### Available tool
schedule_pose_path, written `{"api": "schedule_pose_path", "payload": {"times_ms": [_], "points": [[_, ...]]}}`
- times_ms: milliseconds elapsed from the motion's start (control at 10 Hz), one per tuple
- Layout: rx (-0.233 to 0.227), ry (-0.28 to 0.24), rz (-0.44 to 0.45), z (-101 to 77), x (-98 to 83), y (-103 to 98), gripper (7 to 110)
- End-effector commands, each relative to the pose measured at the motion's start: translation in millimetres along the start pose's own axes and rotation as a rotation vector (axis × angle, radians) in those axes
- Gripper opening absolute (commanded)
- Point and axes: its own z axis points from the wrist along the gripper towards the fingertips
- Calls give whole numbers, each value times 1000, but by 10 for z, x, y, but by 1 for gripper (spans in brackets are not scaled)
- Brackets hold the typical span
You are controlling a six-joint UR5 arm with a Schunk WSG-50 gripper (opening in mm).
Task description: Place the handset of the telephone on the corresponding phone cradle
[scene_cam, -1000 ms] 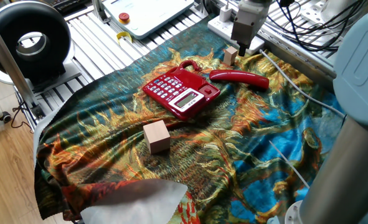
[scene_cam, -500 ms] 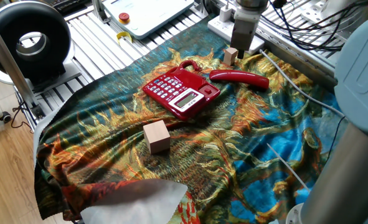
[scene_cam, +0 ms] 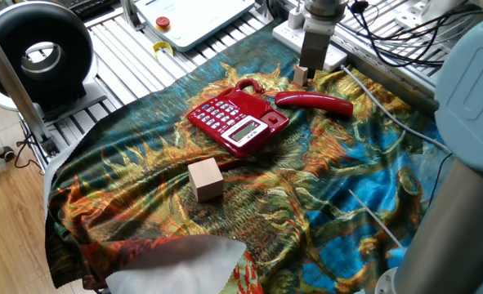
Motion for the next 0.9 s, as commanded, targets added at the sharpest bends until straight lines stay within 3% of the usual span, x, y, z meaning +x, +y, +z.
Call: {"api": "schedule_pose_path", "payload": {"times_ms": [0,200,400,800], "points": [[-37,-16,36,95,-53,-79,44],[-38,-15,34,159,-43,-147,44],[-56,-23,65,188,-72,-64,44],[-49,-38,77,330,-118,2,44]]}}
